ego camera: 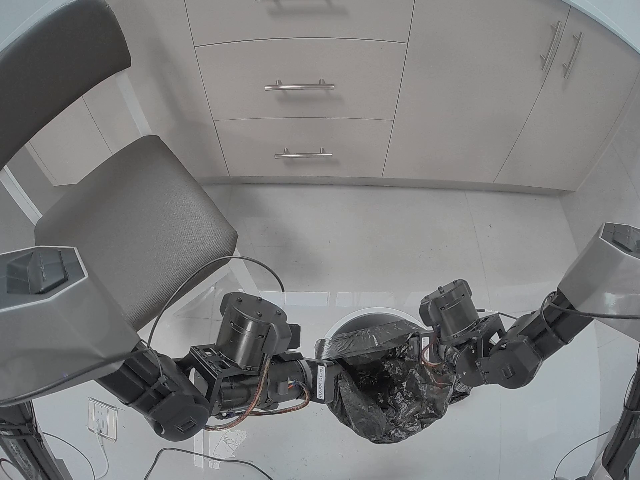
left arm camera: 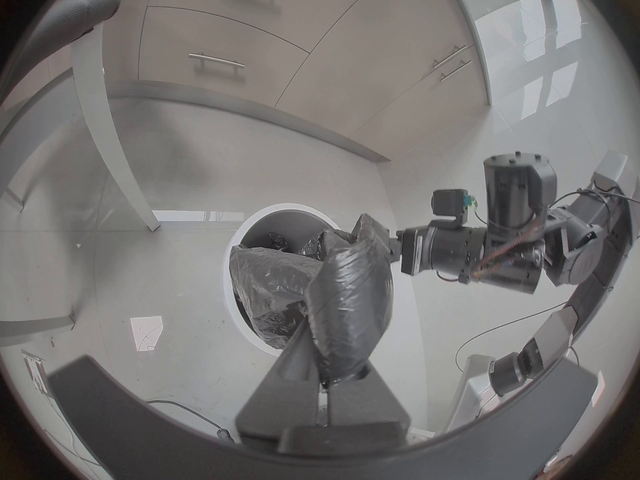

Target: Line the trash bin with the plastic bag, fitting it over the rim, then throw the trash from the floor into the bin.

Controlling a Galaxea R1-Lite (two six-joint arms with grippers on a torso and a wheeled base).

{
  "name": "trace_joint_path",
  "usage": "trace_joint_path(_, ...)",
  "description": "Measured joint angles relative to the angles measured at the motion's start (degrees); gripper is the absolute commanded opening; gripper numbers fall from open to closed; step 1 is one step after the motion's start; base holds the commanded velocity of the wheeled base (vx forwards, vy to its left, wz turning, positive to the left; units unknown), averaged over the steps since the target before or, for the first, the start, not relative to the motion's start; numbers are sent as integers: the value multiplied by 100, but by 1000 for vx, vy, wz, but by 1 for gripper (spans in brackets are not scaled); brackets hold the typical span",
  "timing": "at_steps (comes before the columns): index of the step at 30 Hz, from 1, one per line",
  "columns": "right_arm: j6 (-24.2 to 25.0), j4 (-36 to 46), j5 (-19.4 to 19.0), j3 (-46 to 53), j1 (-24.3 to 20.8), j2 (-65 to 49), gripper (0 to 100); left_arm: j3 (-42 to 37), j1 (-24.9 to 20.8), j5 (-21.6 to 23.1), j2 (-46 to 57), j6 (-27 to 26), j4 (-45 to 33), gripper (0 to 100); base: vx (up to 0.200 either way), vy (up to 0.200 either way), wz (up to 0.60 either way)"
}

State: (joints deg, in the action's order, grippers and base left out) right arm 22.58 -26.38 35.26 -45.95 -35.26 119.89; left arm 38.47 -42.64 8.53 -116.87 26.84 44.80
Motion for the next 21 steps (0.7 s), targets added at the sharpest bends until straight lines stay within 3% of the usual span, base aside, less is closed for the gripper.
trace_joint_path(7, -88, -652, -424, -102, 301, 216, 100, 24, 11, 197, -61, -93, 13, 0, 0, 0, 0)
trace_joint_path(15, -162, -1418, -553, -177, 384, 518, 100, 69, 12, 485, -112, -165, -71, 0, 0, 0, 0)
trace_joint_path(21, -239, -1673, -718, -306, 441, 645, 100, 311, 12, 496, -212, -286, -930, 0, 0, 0, 0)
